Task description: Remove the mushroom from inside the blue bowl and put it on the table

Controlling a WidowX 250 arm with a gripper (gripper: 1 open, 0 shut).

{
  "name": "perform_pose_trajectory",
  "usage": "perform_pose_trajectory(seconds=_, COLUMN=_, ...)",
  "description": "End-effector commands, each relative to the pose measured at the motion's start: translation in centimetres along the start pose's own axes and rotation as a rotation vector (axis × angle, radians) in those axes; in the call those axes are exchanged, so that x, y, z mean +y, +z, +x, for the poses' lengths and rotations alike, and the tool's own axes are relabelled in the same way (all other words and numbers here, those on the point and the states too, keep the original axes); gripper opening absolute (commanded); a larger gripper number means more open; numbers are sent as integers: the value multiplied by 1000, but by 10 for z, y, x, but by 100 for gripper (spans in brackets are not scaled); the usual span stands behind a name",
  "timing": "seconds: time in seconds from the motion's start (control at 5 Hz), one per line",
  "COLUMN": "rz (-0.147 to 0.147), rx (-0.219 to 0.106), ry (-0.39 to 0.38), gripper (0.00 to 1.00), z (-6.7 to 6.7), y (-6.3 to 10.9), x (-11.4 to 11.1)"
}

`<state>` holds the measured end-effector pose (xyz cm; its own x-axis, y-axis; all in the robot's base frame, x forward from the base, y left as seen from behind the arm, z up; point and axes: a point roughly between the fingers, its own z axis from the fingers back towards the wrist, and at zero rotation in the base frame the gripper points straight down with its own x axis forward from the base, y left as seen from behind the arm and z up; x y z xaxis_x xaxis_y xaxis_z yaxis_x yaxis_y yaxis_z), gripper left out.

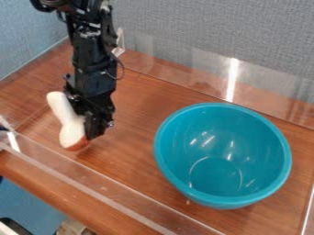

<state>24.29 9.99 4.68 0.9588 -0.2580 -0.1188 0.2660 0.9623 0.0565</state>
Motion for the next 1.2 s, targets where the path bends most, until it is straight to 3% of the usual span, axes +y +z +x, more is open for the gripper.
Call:
perform_pose_trajectory(seconds=0.0, rz=14, rx=-41, ry=14, gripper=0, z=-2, y=10, x=6)
perform_pose_trajectory(seconds=1.0, rz=4, rx=-90, ry=24, gripper=0, z=-3, y=17, x=5)
